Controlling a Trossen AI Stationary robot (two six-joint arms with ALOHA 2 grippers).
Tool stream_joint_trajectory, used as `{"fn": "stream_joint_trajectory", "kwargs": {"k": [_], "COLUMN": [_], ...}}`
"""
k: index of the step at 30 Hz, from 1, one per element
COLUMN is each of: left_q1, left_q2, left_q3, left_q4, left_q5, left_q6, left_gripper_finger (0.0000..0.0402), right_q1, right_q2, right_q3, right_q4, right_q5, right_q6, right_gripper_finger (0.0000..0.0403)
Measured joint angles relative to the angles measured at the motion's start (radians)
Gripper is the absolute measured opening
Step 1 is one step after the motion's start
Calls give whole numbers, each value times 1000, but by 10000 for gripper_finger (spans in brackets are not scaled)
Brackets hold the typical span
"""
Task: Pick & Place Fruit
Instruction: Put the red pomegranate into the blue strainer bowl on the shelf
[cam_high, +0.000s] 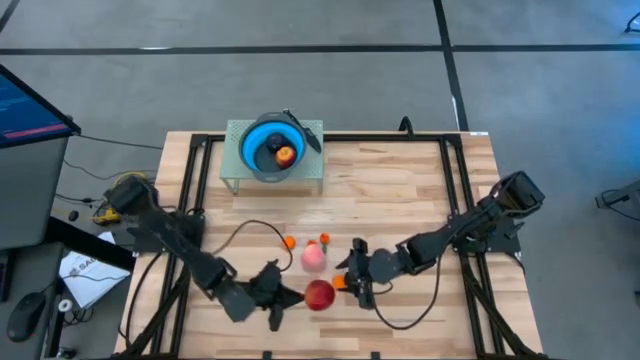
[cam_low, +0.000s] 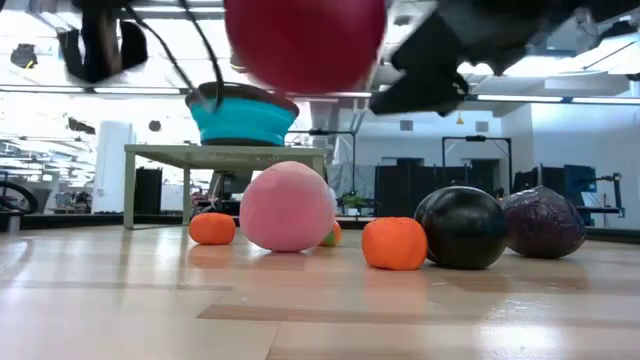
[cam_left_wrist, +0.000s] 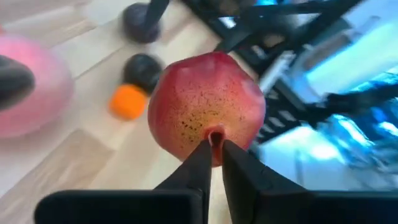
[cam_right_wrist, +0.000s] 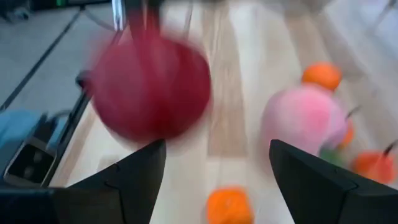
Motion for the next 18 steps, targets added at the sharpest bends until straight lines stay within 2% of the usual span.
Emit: {"fn": "stream_joint_trajectory", "kwargs": {"k": [3, 7, 12, 18], "left_q1": [16, 47, 88, 125], "left_q2": [-128, -289, -458, -588], "left_q3": [0, 0, 0, 0], "left_q4": [-67, -191, -311, -316], "left_q5": [70, 111, 117, 117], "left_q6": [32, 79, 130, 220], "left_gripper_finger": [17, 5, 3, 2], "right_q1": [30, 64, 86, 87], "right_q2": [0, 0, 0, 0], "right_q3": [0, 0, 0, -9], "right_q4": [-42, -53, -54, -52], "right_q5": [0, 28, 56, 82], "right_q6": [38, 51, 51, 51], "right_gripper_finger": [281, 281, 281, 281]}}
